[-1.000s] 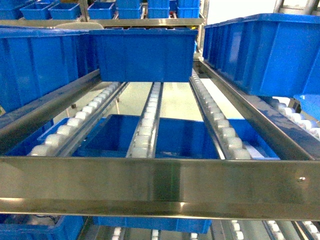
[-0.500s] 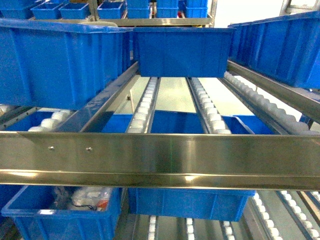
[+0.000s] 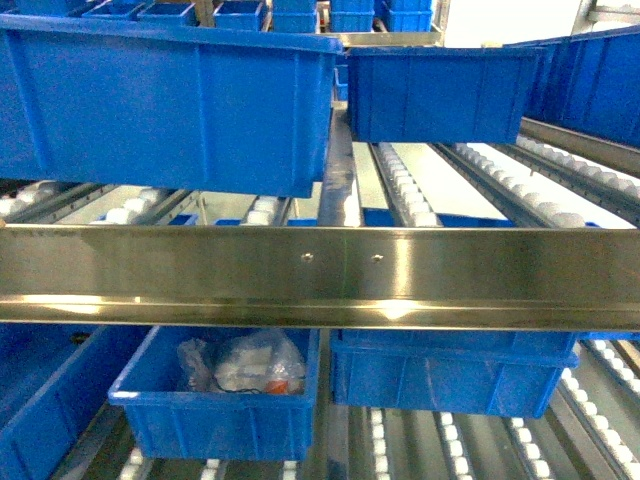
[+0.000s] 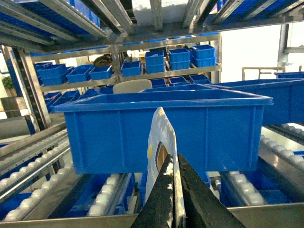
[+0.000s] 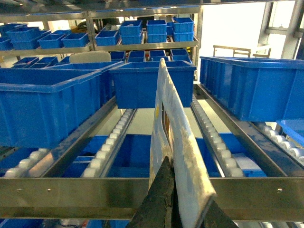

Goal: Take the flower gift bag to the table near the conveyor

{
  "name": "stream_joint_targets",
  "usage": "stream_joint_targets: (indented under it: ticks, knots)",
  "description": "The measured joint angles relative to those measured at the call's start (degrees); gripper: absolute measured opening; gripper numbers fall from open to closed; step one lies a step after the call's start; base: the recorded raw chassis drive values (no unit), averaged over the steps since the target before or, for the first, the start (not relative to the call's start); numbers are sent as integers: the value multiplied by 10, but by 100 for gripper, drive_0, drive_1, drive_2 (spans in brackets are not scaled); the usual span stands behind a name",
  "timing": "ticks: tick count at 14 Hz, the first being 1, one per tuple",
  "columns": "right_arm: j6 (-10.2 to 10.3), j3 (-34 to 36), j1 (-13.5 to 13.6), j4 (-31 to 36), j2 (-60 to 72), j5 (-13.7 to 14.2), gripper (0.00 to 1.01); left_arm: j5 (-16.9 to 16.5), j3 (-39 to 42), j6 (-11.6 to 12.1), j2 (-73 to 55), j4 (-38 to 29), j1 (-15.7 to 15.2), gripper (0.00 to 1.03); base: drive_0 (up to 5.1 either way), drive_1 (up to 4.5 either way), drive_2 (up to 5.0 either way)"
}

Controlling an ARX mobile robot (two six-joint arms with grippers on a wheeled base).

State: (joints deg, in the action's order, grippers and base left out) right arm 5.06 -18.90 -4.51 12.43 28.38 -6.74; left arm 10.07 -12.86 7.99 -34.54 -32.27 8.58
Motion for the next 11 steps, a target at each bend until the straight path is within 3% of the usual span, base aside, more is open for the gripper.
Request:
stream_joint_targets:
  ticks: [11]
  knots:
    - [0, 0, 0, -3, 2, 0, 2, 0, 0, 0, 0, 0, 0, 2, -465, 73, 388]
